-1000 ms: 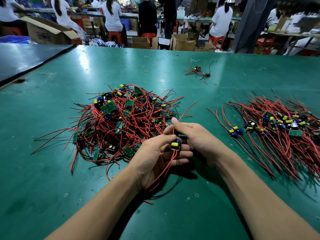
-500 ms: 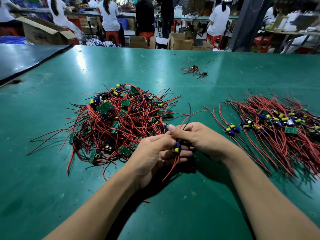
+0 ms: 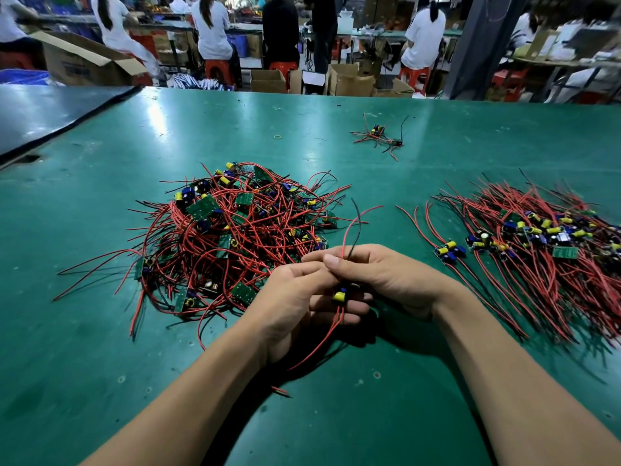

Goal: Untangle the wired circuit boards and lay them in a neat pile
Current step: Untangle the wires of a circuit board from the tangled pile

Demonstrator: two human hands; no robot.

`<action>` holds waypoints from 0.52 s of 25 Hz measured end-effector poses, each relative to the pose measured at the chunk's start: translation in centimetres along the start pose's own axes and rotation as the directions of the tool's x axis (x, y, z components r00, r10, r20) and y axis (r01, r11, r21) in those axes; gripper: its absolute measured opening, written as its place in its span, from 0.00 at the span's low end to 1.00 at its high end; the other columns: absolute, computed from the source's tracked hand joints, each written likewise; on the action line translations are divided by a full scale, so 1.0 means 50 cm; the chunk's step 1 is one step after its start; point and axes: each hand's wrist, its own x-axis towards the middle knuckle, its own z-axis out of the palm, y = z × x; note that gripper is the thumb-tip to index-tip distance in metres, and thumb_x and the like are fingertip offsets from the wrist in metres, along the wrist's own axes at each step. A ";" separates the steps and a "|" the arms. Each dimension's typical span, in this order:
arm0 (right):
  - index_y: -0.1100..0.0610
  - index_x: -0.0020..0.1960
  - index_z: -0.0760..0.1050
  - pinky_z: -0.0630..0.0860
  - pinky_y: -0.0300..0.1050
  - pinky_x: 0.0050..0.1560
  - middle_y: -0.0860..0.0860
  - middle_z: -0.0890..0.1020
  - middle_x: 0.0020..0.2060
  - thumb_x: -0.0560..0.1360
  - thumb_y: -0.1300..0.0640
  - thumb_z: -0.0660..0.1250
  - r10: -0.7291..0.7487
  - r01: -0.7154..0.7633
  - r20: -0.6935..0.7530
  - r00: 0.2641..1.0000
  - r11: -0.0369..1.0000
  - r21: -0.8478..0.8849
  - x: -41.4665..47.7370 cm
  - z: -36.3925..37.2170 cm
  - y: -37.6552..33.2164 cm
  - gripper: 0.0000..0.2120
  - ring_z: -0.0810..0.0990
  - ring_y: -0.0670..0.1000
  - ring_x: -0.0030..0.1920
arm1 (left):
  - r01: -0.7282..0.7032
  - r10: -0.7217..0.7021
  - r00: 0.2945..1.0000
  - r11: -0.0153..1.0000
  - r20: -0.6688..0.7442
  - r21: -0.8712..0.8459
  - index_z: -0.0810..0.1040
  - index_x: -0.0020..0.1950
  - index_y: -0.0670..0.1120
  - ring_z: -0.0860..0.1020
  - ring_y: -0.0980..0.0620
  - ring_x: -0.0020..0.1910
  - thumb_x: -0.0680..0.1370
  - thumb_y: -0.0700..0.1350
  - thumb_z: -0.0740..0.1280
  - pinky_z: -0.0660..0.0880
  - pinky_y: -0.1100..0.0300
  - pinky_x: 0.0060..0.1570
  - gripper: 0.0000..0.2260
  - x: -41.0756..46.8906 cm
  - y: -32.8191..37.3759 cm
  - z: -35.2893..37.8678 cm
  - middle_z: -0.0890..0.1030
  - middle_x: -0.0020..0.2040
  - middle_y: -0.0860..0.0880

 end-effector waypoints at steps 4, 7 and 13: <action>0.58 0.60 0.82 0.65 0.34 0.29 0.52 0.74 0.33 0.77 0.45 0.67 -0.017 0.018 -0.049 0.999 1.000 0.021 0.007 -0.005 0.006 0.20 0.70 0.45 0.30 | -0.026 0.026 0.999 1.000 -0.041 0.003 0.80 0.48 0.33 0.82 0.44 0.29 0.78 0.35 0.63 0.80 0.57 0.30 0.08 0.003 0.001 -0.003 0.82 0.38 0.34; 0.63 0.53 0.84 0.70 0.34 0.31 0.55 0.80 0.36 0.80 0.50 0.65 -0.063 0.067 -0.122 0.991 0.997 0.036 0.015 0.002 0.009 0.16 0.75 0.46 0.32 | -0.048 0.053 0.996 0.997 -0.078 0.067 0.82 0.42 0.36 0.82 0.43 0.29 0.77 0.35 0.65 0.80 0.58 0.29 0.08 0.003 -0.003 -0.002 0.82 0.37 0.34; 0.57 0.46 0.85 0.65 0.28 0.28 0.38 0.75 0.21 0.83 0.47 0.63 -0.246 0.052 -0.442 0.862 0.912 -0.407 0.020 0.000 0.005 0.18 0.72 0.36 0.24 | -0.054 0.064 0.993 0.993 -0.096 0.108 0.81 0.39 0.39 0.82 0.44 0.30 0.76 0.36 0.67 0.80 0.59 0.29 0.07 0.006 -0.008 0.007 0.83 0.36 0.36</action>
